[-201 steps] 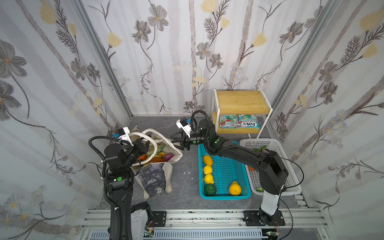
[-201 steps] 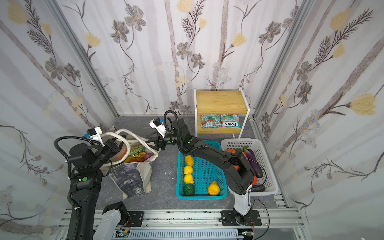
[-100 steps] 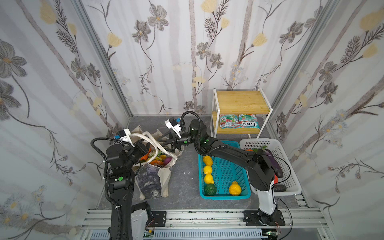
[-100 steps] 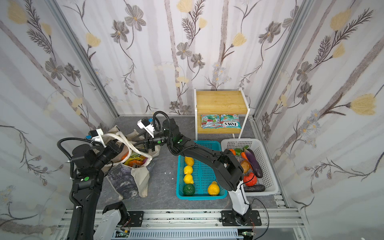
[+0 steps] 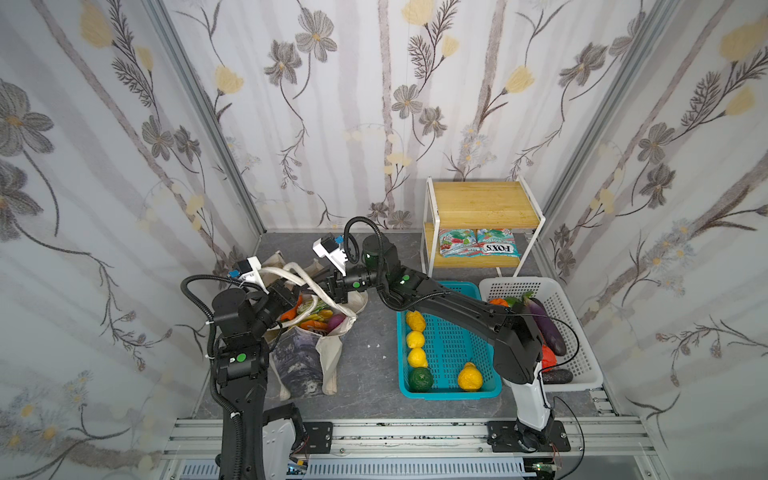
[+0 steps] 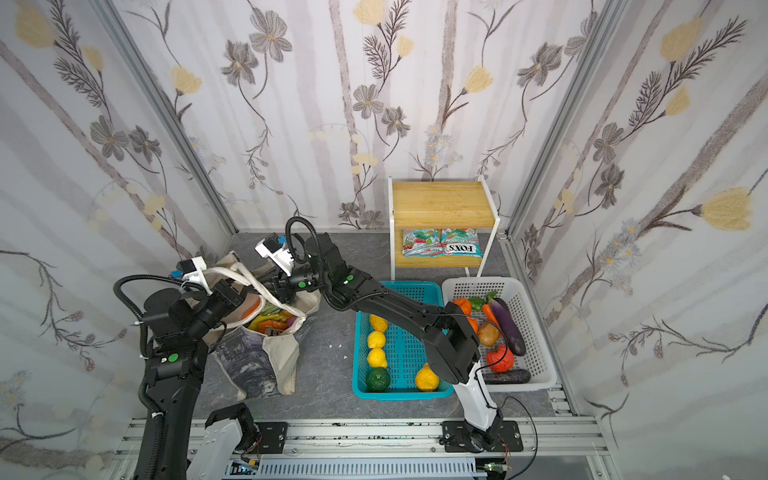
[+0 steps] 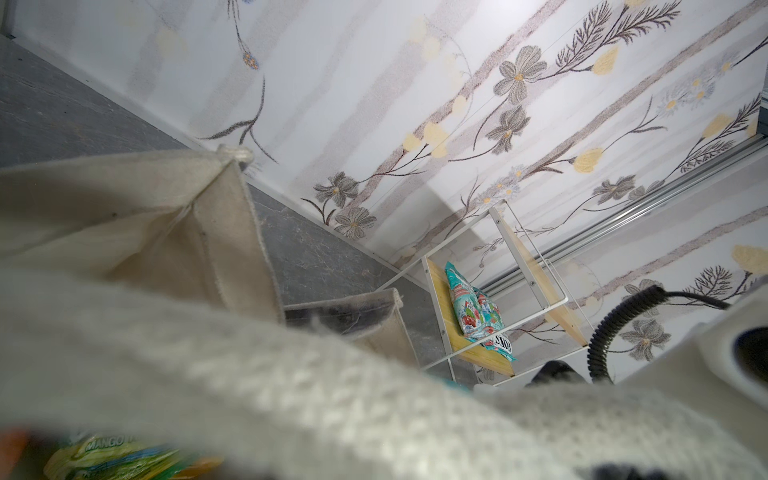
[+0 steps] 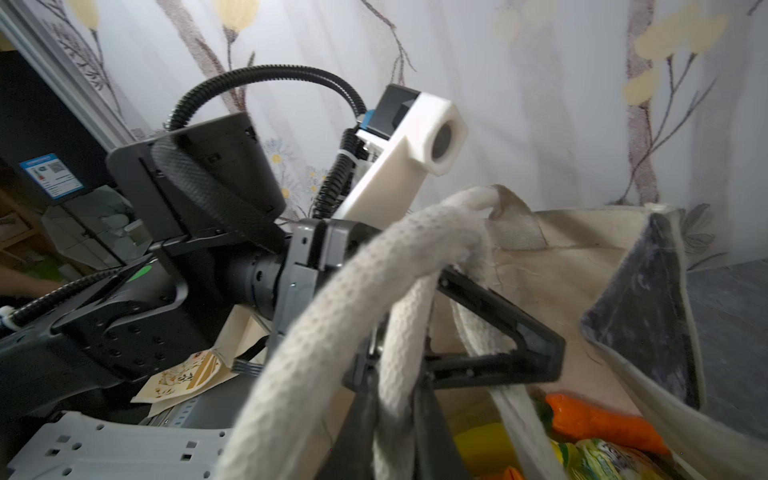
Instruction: Place the food into the grocery bag and tie it
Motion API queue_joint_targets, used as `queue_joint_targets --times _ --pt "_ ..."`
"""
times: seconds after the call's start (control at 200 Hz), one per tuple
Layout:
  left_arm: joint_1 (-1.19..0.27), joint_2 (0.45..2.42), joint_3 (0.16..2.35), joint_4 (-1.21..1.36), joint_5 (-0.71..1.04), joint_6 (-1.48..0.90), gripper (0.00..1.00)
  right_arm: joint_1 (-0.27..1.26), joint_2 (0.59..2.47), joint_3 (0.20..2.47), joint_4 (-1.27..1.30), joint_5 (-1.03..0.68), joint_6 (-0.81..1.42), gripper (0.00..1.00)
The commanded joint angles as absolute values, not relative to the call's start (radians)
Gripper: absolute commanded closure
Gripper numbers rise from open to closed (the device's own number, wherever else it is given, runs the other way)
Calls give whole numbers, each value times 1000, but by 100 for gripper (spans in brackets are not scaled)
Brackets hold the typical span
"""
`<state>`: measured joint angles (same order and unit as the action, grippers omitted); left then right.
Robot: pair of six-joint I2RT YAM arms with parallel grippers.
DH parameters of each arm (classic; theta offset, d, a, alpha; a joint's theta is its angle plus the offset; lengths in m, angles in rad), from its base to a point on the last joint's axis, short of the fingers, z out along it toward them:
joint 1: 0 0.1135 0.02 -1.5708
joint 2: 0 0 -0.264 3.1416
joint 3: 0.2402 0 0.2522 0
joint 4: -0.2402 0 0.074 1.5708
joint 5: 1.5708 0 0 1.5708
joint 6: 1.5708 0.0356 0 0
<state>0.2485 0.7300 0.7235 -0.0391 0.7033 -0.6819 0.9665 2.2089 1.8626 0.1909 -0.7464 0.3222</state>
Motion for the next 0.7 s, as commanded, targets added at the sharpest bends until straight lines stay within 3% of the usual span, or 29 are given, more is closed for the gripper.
queue_joint_targets --times 0.0,0.14,0.33,0.485,0.605,0.694 --pt "248 734 756 -9 720 -728 100 968 2217 1951 -56 -471 211 100" --pt "245 762 858 -9 776 -828 100 925 2292 2185 -367 -175 221 100" --pt "242 797 942 -7 809 -894 100 840 2322 2298 -385 -133 302 100" --pt "231 837 1024 55 792 -968 100 831 2414 2532 -442 -105 301 100" --pt "229 876 999 330 811 -1179 100 851 2374 2503 -414 -110 276 100" --pt "231 926 995 377 784 -1198 100 916 2286 2355 -359 -81 150 100"
